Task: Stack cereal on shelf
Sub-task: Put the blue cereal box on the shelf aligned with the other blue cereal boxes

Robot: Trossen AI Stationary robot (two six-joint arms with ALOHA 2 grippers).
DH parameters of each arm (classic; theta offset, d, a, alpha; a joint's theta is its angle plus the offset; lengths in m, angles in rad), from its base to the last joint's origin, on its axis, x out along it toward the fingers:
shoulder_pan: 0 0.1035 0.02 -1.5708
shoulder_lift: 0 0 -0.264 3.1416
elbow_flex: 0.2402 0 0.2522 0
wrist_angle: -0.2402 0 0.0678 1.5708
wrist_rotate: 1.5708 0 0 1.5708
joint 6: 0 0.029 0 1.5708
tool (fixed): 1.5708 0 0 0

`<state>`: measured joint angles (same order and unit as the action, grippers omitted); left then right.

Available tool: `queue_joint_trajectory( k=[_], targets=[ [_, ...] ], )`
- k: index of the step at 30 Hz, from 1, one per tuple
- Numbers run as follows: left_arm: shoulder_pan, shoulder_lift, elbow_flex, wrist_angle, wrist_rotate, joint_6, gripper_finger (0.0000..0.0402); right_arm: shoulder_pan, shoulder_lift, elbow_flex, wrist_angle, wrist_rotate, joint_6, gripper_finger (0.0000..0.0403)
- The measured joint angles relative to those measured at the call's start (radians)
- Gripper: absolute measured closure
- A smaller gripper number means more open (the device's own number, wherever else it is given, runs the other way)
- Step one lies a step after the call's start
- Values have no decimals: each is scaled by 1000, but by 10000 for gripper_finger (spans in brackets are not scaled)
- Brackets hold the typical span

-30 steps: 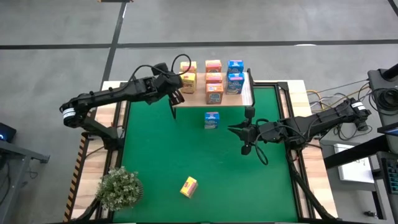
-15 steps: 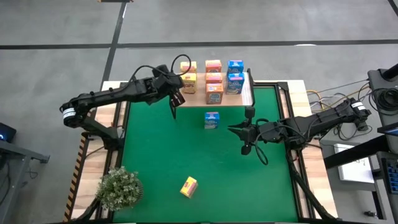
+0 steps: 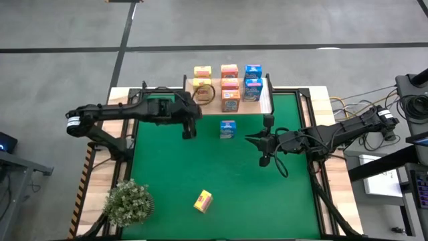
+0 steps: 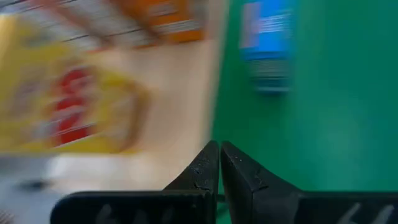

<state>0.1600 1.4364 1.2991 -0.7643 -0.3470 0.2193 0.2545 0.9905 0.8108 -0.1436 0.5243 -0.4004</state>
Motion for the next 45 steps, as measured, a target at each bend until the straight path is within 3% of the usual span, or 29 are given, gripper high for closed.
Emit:
queue_joint_trajectory(
  k=[4, 12, 23, 30, 39, 45],
  targets=[
    [-60, 0, 0, -27, 105, 7, 402, 0, 0, 0, 0, 0, 17, 371],
    [-142, -48, -44, -7, 129, 60, 402, 0, 0, 0, 0, 0, 161, 371],
    [-151, -285, -323, 308, 131, 112, 402, 0, 11, -55, -7, 0, 496, 372],
    [-151, -401, -456, 498, 130, 137, 402, -13, 100, -35, 30, 0, 618, 372],
    [-151, -437, -514, 519, 130, 139, 402, -65, 258, 60, 29, 12, 617, 369],
    [-151, -433, -524, 517, 130, 143, 402, -113, 305, 103, 16, 25, 625, 331]
  ],
)
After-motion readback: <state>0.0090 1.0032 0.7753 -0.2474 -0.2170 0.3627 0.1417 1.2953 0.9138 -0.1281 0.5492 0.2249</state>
